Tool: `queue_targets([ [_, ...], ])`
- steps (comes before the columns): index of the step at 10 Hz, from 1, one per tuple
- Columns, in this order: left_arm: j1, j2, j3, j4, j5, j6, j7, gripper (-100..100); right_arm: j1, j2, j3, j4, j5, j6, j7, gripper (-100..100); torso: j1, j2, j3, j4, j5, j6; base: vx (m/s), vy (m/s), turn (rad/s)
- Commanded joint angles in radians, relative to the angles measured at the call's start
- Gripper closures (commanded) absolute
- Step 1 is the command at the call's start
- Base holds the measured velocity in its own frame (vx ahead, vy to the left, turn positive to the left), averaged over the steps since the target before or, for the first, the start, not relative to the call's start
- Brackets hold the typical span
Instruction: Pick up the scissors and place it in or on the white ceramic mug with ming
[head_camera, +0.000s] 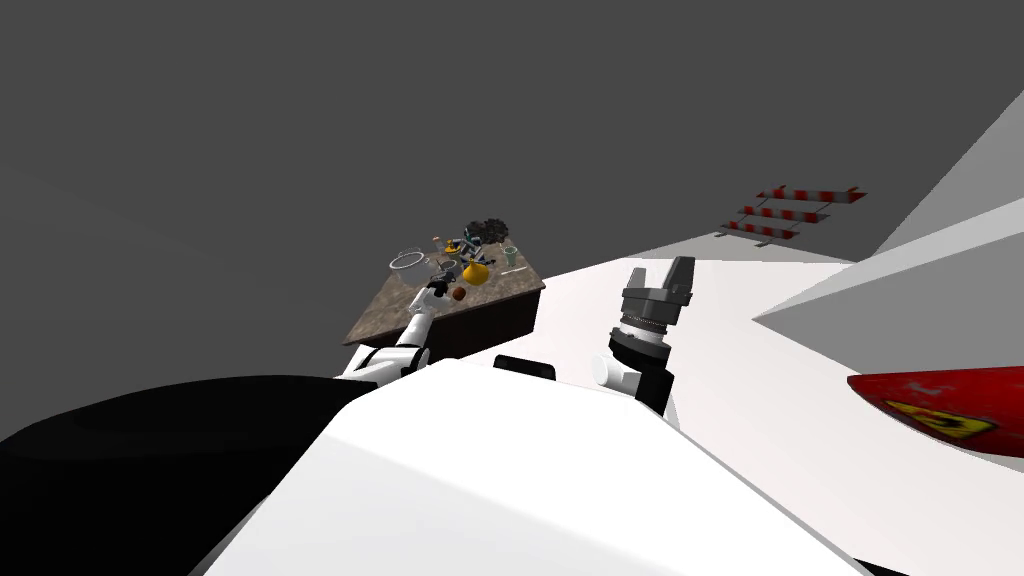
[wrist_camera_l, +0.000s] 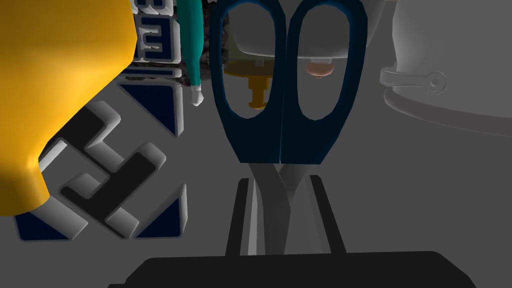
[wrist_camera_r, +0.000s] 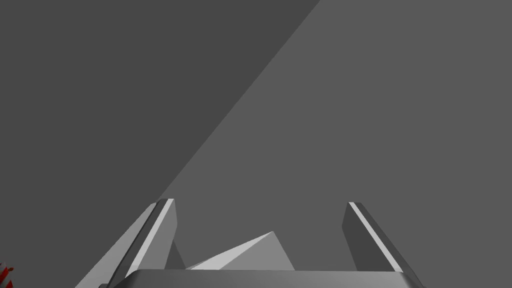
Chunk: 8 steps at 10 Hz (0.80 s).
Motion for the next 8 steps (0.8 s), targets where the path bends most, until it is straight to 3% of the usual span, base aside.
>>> queue_targets([
  [1,-0.026,0.025,0.0,0.018,0.004,0.034,0.017,100,0.0,0.0,0.0,0.0,0.0,0.0,0.0,0,0.0,0.0,0.0,0.0,0.0,0.0,0.046,0.027,-0.192],
  [6,-0.104,0.094,0.011,0.095,-0.003,0.108,0.066,100,0.0,0.0,0.0,0.0,0.0,0.0,0.0,0,0.006,-0.002,-0.002,-0.001,0.002,-0.004,0.054,0.057,-0.119],
  [8,-0.136,0.126,0.017,0.128,-0.007,0.138,0.089,100,0.0,0.0,0.0,0.0,0.0,0.0,0.0,0,0.011,-0.004,-0.002,-0.001,0.002,-0.004,0.072,0.134,-0.145],
])
